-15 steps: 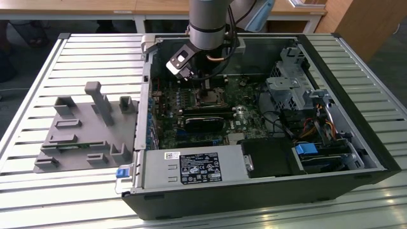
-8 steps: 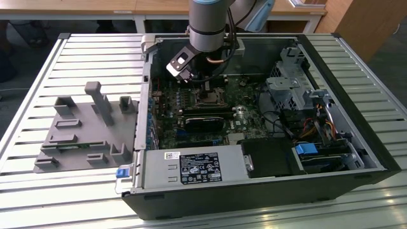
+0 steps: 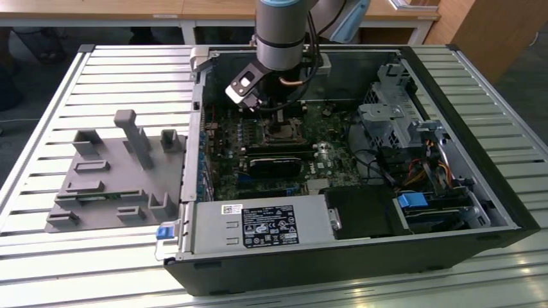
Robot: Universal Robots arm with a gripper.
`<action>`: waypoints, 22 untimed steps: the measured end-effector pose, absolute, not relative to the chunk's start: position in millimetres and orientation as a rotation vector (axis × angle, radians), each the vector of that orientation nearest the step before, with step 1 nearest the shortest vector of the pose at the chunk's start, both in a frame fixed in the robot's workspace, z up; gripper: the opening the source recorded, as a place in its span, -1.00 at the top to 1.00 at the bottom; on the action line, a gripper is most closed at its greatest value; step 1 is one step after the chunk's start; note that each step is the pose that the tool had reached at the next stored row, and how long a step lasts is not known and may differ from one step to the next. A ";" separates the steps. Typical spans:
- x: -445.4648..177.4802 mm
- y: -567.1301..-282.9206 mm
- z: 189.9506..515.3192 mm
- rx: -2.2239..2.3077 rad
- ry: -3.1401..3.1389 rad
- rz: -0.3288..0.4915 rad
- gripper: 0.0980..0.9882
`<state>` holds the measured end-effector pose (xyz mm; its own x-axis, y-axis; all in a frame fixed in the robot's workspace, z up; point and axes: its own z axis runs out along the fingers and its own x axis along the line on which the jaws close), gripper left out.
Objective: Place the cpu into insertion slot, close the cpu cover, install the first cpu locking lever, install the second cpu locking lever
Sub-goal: 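Close the cpu cover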
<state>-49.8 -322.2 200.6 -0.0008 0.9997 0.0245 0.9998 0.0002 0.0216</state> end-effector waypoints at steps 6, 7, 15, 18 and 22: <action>-45.0 -322.3 206.3 -2.218 -2.219 -0.054 0.98; -45.0 -322.3 207.6 -2.218 -2.219 -0.055 0.98; -56.4 -322.2 206.0 -2.228 -2.232 -0.082 0.98; -56.7 -322.3 203.5 -2.228 -2.233 -0.080 0.98; -56.7 -322.0 200.9 -2.229 -2.234 -0.079 0.98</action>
